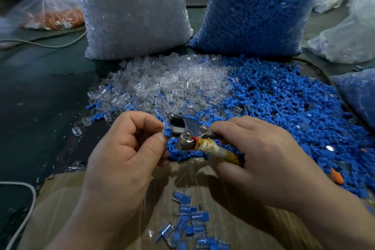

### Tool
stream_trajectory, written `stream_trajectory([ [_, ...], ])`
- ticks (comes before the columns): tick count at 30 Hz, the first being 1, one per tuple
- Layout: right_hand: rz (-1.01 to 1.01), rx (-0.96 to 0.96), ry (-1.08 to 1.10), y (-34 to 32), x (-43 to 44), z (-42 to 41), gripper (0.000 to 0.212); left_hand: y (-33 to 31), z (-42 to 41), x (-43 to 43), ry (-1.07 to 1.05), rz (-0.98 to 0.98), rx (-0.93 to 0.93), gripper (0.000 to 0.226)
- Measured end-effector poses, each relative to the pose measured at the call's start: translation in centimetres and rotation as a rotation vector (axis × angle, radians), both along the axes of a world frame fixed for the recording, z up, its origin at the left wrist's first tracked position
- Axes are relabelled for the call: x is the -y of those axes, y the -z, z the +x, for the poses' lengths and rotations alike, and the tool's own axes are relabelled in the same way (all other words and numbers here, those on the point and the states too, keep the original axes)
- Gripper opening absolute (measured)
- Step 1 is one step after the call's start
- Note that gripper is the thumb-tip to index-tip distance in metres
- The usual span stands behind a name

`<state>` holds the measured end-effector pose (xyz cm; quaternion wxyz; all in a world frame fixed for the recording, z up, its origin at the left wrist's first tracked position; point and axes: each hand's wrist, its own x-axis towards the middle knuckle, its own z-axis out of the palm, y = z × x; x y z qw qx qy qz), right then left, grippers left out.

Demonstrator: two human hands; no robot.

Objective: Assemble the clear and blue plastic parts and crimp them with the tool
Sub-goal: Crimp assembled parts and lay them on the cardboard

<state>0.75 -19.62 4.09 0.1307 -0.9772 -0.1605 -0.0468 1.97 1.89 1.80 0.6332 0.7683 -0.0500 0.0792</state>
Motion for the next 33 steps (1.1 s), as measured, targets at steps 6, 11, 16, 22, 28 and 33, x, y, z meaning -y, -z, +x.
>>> stream_trajectory([
  [6,-0.148,0.008,0.126,0.9,0.1,1.5,0.069,0.2,0.1,0.5,0.004,0.017,-0.214,0.022],
  [11,-0.181,-0.004,0.121,1.3,0.0,2.1,0.063,1.1,0.0,1.4,0.036,0.023,-0.302,0.026],
  [16,0.006,0.204,0.015,0.9,-1.5,0.7,0.044,1.3,-0.3,1.5,0.018,0.071,-0.276,0.022],
  [22,0.032,0.277,-0.097,1.4,-2.9,0.1,0.018,0.2,-1.3,1.8,0.071,0.232,-0.070,0.013],
  [28,0.138,0.329,-0.203,1.0,-2.9,-0.2,0.022,-0.3,-1.0,1.4,0.105,0.083,-0.240,0.046],
  [33,0.259,0.329,-0.198,0.5,-3.7,-0.9,0.024,-0.2,-0.8,0.8,0.249,-0.043,-0.334,0.053],
])
